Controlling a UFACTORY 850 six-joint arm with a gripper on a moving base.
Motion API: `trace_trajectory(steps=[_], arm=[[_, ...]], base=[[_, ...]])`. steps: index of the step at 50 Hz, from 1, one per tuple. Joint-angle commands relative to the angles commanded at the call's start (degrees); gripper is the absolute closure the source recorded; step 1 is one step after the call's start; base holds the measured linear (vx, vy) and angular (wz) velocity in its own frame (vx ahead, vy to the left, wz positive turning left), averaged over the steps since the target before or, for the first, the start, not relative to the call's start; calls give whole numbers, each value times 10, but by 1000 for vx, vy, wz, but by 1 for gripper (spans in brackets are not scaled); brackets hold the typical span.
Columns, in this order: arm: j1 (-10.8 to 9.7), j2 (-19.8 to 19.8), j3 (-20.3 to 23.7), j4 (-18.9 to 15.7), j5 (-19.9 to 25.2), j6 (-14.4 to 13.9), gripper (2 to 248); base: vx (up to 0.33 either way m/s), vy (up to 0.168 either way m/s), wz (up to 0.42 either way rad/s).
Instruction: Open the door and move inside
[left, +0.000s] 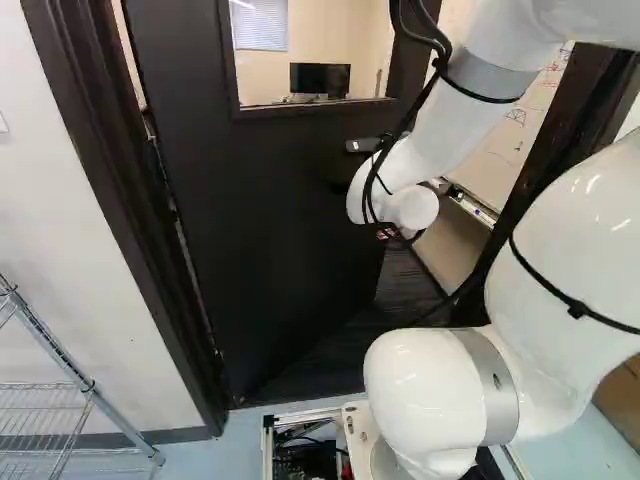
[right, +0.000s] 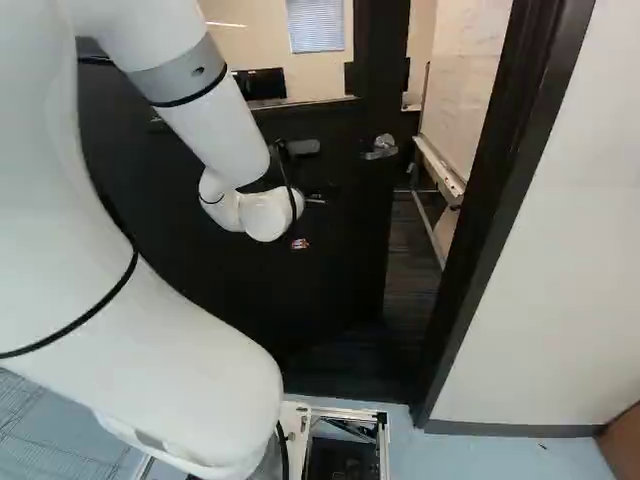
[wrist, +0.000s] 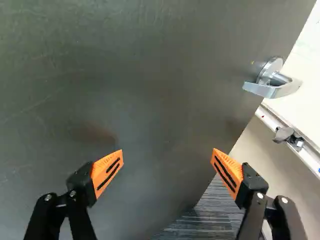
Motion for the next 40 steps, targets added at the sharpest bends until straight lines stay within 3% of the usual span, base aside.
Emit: trace_trajectory(steps=[16, 40], arm=[[8, -9, -8, 4, 0, 0, 3], [34, -32, -30, 37, 0, 0, 3]], base=[[0, 0, 0], [0, 0, 0]])
